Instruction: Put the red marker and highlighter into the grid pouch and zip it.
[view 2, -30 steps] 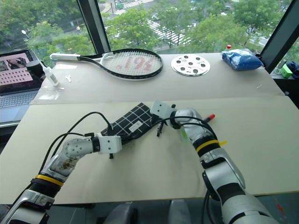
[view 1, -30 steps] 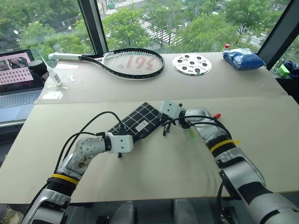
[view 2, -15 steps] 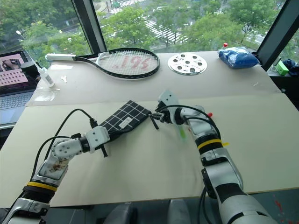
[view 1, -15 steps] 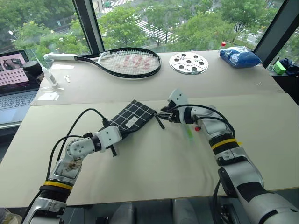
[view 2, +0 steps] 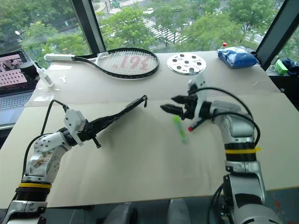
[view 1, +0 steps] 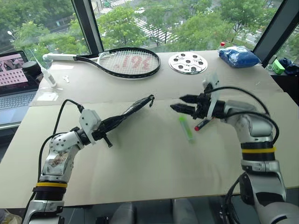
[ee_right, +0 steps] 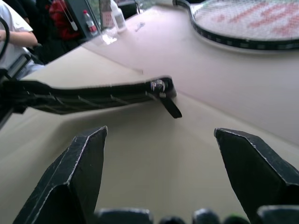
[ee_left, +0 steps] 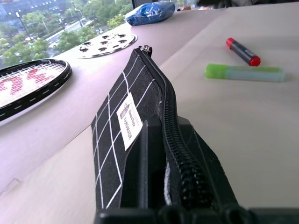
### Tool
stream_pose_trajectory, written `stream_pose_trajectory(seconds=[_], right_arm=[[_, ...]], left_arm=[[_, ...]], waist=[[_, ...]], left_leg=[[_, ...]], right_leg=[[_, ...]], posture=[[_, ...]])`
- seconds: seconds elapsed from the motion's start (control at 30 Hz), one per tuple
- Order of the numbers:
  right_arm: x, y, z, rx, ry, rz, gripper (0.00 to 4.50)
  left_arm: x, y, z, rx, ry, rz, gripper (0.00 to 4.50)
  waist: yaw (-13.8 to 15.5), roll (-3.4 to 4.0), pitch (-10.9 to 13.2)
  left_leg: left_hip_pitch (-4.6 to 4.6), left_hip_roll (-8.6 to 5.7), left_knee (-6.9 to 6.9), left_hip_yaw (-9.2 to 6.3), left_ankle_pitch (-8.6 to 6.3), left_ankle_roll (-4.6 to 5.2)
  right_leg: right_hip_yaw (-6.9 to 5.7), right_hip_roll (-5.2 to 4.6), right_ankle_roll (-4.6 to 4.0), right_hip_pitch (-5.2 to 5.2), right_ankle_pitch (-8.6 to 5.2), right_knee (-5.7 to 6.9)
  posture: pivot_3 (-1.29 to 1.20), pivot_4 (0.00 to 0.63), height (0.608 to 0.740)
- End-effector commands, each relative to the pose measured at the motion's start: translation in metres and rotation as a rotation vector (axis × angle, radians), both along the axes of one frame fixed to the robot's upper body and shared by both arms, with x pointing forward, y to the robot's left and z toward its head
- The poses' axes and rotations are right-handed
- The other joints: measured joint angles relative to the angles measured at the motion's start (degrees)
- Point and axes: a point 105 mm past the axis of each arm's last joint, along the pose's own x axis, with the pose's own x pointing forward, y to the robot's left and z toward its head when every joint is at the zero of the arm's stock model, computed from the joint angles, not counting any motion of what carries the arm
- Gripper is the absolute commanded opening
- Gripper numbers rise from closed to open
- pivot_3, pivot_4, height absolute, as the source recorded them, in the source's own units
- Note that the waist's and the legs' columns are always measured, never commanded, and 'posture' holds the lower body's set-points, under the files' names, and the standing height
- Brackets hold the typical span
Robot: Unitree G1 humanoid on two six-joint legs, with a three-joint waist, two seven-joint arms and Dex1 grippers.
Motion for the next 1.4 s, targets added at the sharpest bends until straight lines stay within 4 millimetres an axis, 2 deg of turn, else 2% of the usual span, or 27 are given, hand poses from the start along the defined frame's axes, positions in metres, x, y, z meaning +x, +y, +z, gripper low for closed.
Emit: stream_pose_trajectory(seconds=[0.03,0.23,0.4,0.53,0.7,0.87,1.13,1.23,1.4], right_arm=[[0.008,0.011,0.000,-0.070,-0.067,-0.064,4.07],[0.031,0.017,0.002,-0.089,-0.107,-0.164,4.07],[0.043,0.030,0.011,-0.087,-0.134,-0.170,4.07],[0.043,0.040,0.012,-0.072,-0.126,-0.140,4.07],[0.026,0.052,0.006,-0.072,-0.085,-0.025,4.07],[0.021,0.052,0.005,-0.046,-0.067,-0.006,4.07],[0.040,0.052,-0.001,-0.108,-0.124,-0.100,4.07],[0.043,0.055,0.007,-0.090,-0.170,-0.105,3.40],[0.037,0.061,0.009,-0.088,-0.194,-0.050,1.66]], left_arm=[[-0.006,-0.001,0.012,-0.032,-0.023,-0.031,0.00],[-0.010,-0.005,0.010,-0.043,-0.009,-0.056,0.00],[-0.013,-0.010,0.003,-0.033,-0.005,-0.067,0.00],[-0.015,-0.013,-0.001,-0.026,-0.005,-0.070,0.00],[-0.016,-0.014,-0.004,-0.021,-0.006,-0.068,0.00],[-0.016,-0.014,-0.005,-0.021,-0.010,-0.065,0.00],[-0.017,-0.018,-0.004,-0.024,-0.012,-0.078,0.00],[-0.017,-0.018,-0.004,-0.022,-0.013,-0.078,0.00],[-0.018,-0.017,-0.005,-0.018,-0.016,-0.075,0.00]], waist=[[0.0,0.00,0.0],[0.2,0.00,0.0],[0.1,0.00,0.0],[0.0,0.00,0.0],[0.0,0.01,0.0],[0.1,0.01,0.0],[0.0,0.01,0.0],[0.0,0.01,0.0],[0.0,0.01,0.0]], left_leg=[[-0.01,0.00,0.01,0.00,0.01,-0.01],[-0.03,-0.01,0.03,0.01,0.08,-0.13],[-0.01,0.00,0.01,0.01,0.12,-0.21],[-0.02,0.00,0.01,0.00,0.12,-0.21],[-0.03,0.00,0.01,0.00,0.12,-0.21],[-0.03,-0.01,0.02,0.00,0.09,-0.16],[-0.02,0.00,0.01,0.00,0.09,-0.17],[-0.02,-0.01,0.02,0.00,0.11,-0.20],[-0.02,0.00,0.00,0.00,0.11,-0.20]], right_leg=[[0.00,-0.01,0.00,0.00,0.00,0.00],[0.00,-0.01,-0.03,-0.01,0.02,-0.03],[0.00,0.00,-0.03,-0.01,0.02,-0.03],[0.00,0.00,-0.04,-0.01,0.02,-0.03],[0.00,0.00,-0.04,-0.01,0.02,-0.03],[-0.01,0.00,-0.04,-0.01,0.03,-0.03],[0.00,0.00,-0.04,-0.01,0.02,-0.03],[-0.01,0.00,-0.04,-0.01,0.03,-0.03],[0.00,0.00,-0.04,-0.02,0.03,-0.03]], posture=[[0.00,0.150,0.740],[0.00,0.150,0.740],[0.00,0.150,0.740],[0.00,0.150,0.740],[0.00,0.150,0.740],[0.00,0.150,0.740],[0.00,0.150,0.740],[0.00,0.150,0.740],[0.00,0.150,0.740]])
